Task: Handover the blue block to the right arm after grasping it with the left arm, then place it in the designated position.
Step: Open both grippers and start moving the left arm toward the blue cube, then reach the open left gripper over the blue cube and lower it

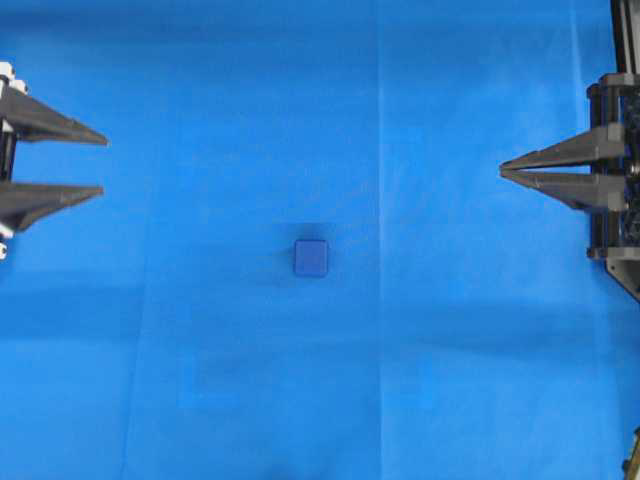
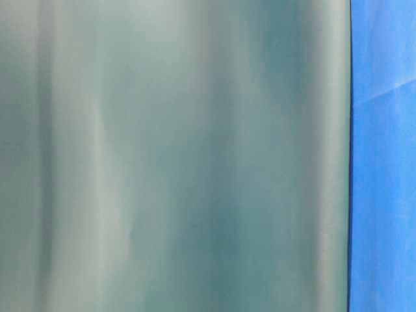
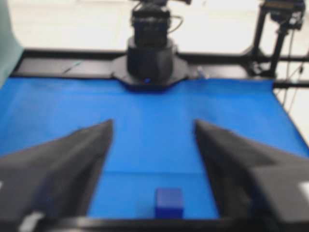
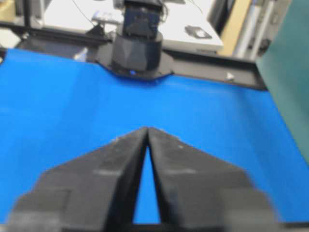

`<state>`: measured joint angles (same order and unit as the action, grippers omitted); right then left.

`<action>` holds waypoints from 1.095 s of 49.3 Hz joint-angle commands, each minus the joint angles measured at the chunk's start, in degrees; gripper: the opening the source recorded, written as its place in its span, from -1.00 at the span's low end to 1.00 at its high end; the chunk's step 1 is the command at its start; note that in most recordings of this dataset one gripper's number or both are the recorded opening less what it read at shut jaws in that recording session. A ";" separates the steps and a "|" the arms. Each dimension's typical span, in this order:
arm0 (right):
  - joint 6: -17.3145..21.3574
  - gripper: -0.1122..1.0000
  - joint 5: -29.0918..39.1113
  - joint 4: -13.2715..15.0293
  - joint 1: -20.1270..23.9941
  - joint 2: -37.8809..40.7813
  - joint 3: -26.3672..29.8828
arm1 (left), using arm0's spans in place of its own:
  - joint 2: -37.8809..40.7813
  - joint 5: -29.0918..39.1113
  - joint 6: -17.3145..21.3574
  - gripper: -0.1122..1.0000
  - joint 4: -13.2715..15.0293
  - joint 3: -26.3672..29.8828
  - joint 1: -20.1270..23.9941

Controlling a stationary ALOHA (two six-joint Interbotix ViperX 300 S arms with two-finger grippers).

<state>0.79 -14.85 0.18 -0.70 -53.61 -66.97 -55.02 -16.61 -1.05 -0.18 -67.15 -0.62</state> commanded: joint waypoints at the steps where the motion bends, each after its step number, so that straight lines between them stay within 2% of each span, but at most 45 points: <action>1: 0.44 -0.23 -0.35 -0.26 -0.18 0.44 1.67 | 0.44 -0.18 0.00 0.55 -0.18 0.44 -0.44; 5: 0.88 0.22 -0.26 -0.26 -0.18 0.44 1.67 | 0.35 -0.18 0.00 0.81 -0.18 0.53 -0.70; 10: 0.97 0.73 -0.18 -0.26 -0.18 0.44 1.67 | 0.35 -0.18 0.00 0.81 -0.18 0.44 -0.70; 13: 0.97 0.91 -0.26 -0.35 -0.18 0.44 1.67 | 0.44 -0.18 0.00 0.82 -0.18 0.44 -0.70; 23: 1.05 0.94 -0.26 -0.44 -0.18 0.70 1.67 | 1.14 -0.97 0.00 0.82 -0.18 0.53 -0.70; 30: 1.05 0.93 -0.44 -0.44 -0.26 1.14 1.67 | 4.48 -4.13 0.00 0.82 -0.18 1.41 -0.70; 41: 1.05 0.93 -0.44 -0.44 -0.35 1.85 2.20 | 15.38 -9.67 0.00 0.82 -0.18 5.54 -0.70; 54: 1.05 0.93 -0.44 -0.44 -0.70 1.93 2.37 | 28.65 -13.89 0.09 0.81 -0.18 13.45 -0.79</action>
<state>1.76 -14.85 -0.09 -1.14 -52.12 -66.09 -29.53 -29.44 -1.05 -0.18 -57.39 -1.23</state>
